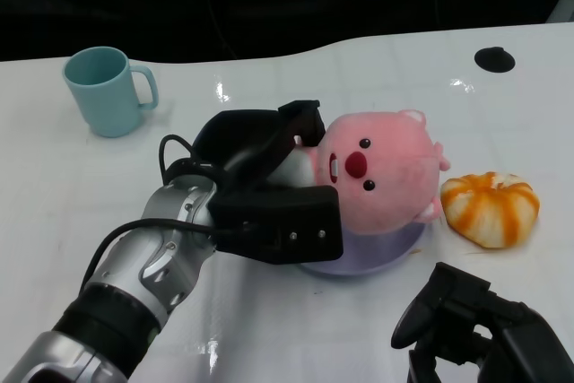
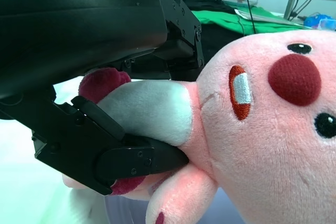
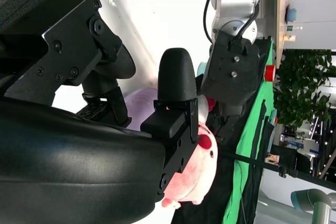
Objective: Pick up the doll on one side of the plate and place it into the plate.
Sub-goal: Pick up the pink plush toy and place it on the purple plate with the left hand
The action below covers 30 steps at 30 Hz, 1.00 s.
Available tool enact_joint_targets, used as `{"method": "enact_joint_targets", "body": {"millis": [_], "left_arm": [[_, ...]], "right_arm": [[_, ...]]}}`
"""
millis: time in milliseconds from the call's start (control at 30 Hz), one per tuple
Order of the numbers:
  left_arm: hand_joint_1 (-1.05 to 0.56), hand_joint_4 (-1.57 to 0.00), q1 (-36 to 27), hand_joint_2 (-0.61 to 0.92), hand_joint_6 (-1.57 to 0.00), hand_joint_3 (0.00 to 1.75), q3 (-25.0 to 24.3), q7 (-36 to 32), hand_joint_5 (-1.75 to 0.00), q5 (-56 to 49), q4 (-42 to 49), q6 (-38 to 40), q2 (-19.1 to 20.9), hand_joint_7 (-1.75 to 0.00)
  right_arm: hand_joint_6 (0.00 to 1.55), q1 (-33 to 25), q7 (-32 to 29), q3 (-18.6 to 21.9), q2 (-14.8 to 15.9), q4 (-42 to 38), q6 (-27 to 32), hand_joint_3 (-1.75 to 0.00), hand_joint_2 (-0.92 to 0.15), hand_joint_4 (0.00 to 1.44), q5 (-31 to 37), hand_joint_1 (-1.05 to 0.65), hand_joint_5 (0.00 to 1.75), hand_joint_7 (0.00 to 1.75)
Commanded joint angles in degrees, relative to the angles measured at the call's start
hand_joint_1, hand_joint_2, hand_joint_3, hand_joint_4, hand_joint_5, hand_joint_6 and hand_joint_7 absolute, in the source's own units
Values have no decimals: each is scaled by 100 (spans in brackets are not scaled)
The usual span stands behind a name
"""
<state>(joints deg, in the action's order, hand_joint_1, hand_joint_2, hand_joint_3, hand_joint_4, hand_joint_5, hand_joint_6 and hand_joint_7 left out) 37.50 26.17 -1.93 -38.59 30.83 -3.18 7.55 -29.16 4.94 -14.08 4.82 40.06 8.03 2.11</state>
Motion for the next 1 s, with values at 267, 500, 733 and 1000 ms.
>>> {"method": "enact_joint_targets", "body": {"millis": [267,500,733,1000], "left_arm": [[-33,-59,122,86,-73,27,-101,830,-100,402,-184,158,65,-14],[-80,-5,171,92,-16,41,237,1836,-16,68,-687,135,588,0],[-99,0,49,92,-4,57,282,1917,0,-258,-1143,140,873,0],[-101,0,-292,92,-3,61,-1,2077,0,-47,-1969,90,1232,0]], "right_arm": [[64,-4,-3,29,23,21,-94,-136,-40,71,-26,4,175,150],[64,10,10,60,35,2,-108,-137,-40,71,-32,4,174,150],[64,9,24,85,39,-21,-141,-137,-40,71,-36,5,175,150],[64,13,8,76,28,12,-93,-137,-40,72,-9,5,175,151]]}}
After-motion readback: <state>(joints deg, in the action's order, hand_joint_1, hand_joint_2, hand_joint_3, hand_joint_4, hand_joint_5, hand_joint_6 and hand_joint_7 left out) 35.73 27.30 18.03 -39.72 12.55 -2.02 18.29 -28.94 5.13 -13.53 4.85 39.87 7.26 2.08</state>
